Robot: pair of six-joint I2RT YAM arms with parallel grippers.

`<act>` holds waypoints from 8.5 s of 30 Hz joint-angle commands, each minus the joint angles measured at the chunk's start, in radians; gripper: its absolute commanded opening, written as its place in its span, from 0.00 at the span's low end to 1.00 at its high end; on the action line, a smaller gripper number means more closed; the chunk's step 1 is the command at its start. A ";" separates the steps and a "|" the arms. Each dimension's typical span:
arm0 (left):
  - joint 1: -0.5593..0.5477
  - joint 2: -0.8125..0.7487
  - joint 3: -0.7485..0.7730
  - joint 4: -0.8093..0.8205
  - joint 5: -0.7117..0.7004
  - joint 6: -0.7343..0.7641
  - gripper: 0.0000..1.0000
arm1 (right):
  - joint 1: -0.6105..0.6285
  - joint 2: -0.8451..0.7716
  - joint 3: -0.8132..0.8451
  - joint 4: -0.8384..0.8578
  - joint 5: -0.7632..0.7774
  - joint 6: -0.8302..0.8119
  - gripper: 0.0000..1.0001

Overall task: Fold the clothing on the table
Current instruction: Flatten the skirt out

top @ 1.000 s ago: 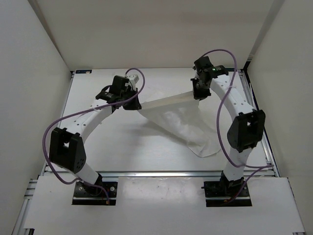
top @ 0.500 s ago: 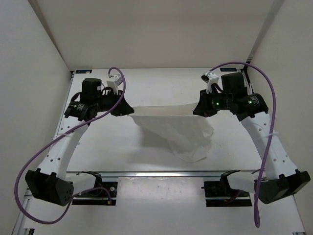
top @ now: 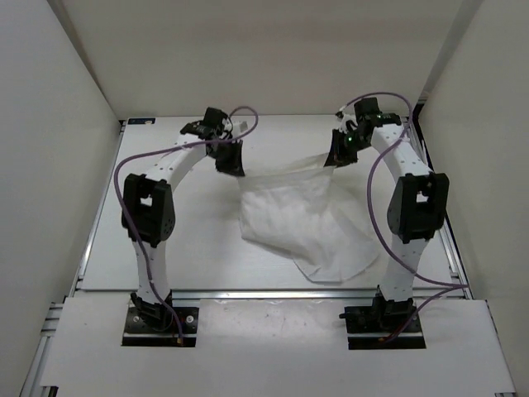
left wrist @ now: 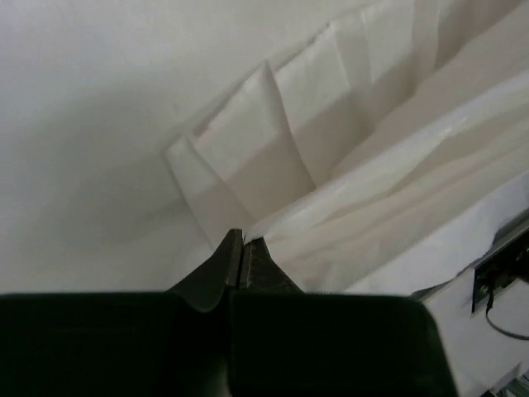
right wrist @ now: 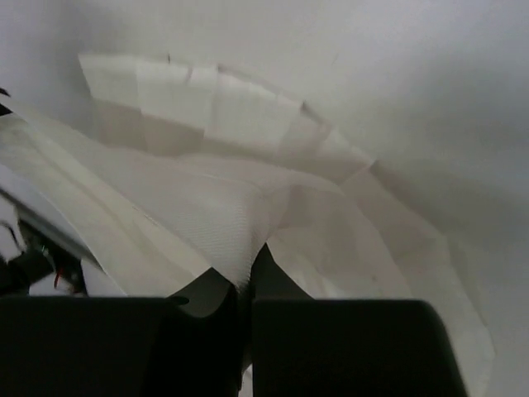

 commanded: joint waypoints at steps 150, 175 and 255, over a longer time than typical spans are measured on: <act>-0.181 -0.114 -0.429 0.486 -0.102 -0.599 0.53 | 0.003 -0.071 -0.096 -0.010 0.500 0.097 0.56; -0.199 -0.002 -0.487 0.557 -0.193 -0.561 0.00 | -0.011 -0.262 -0.242 -0.019 0.500 0.097 0.56; 0.018 -0.272 -0.732 0.538 -0.243 -0.448 0.00 | 0.270 -0.035 -0.253 0.052 0.457 0.157 0.50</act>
